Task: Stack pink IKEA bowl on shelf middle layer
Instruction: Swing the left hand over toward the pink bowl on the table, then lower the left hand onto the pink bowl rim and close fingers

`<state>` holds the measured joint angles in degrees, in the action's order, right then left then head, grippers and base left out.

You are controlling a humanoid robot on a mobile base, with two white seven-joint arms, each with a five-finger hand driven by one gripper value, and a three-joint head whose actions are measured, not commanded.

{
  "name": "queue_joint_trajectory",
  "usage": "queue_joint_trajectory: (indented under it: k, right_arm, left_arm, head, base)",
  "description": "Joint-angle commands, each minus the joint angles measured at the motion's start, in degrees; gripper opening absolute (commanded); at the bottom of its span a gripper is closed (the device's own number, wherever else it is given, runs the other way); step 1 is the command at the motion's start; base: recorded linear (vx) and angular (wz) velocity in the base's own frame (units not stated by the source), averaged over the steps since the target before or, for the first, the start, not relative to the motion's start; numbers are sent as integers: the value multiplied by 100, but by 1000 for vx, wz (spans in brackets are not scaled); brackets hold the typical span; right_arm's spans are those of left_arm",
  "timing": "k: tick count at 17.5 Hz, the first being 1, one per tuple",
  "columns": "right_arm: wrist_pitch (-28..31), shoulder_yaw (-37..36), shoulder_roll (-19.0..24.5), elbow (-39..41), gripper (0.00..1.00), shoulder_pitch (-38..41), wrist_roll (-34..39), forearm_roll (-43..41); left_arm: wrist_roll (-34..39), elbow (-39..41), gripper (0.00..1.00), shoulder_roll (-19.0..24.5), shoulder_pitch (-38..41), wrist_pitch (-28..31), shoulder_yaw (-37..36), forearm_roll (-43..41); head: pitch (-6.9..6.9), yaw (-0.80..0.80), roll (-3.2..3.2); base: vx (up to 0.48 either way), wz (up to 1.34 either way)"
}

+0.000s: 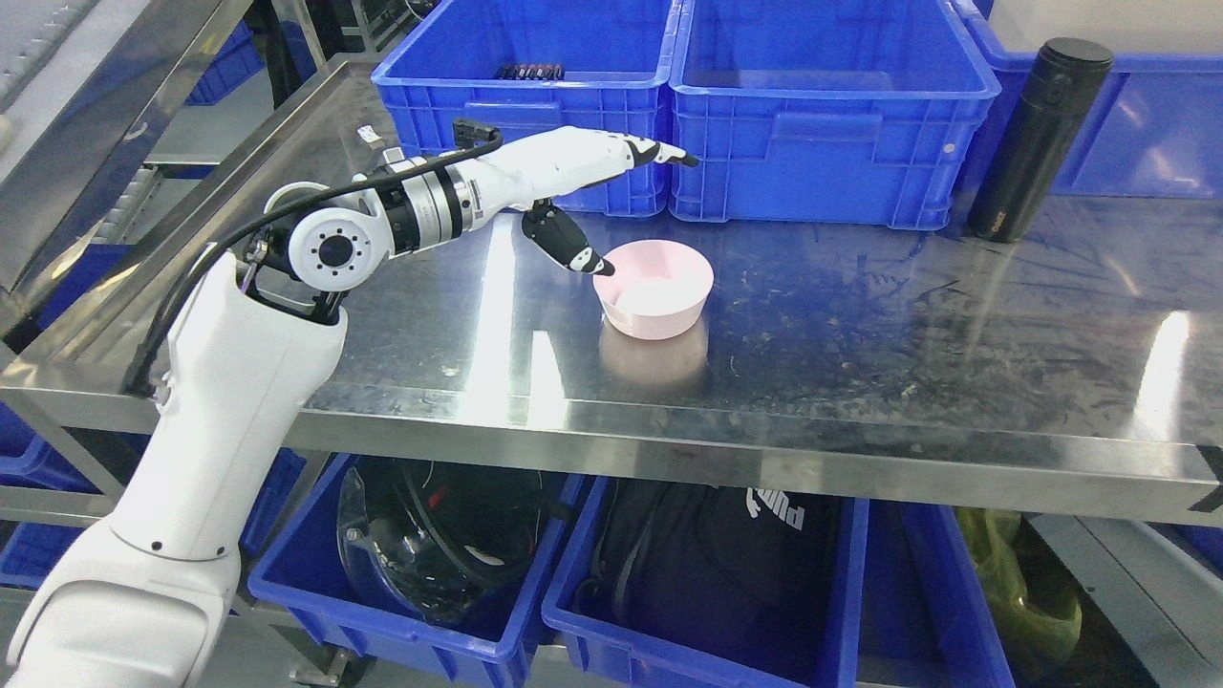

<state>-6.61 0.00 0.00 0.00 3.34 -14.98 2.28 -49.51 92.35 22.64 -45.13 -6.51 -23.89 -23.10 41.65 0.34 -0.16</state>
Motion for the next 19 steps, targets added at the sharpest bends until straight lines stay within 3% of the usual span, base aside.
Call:
queue_joint_trajectory:
  k: [1, 5, 9, 19]
  right_arm:
    - [2, 18, -100, 100, 100, 0, -5, 1]
    - [2, 26, -100, 100, 100, 0, -5, 1]
    - [2, 26, -100, 100, 100, 0, -5, 1]
    - [2, 26, -100, 100, 100, 0, -5, 1]
  left_arm:
    - [-953, 11, 92, 392, -277, -43, -432, -378]
    - [-1034, 11, 92, 452, -277, -17, -1046, -687]
    - [-1113, -15, 93, 461, -277, -8, -1136, -854]
    - [-1140, -542, 90, -153, -268, -16, -1118, -1109]
  head:
    - [0, 0, 0]
    - [0, 0, 0]
    - [0, 0, 0]
    - [0, 0, 0]
  base:
    - [0, 0]
    - [0, 0]
    - [0, 0]
    - [0, 0]
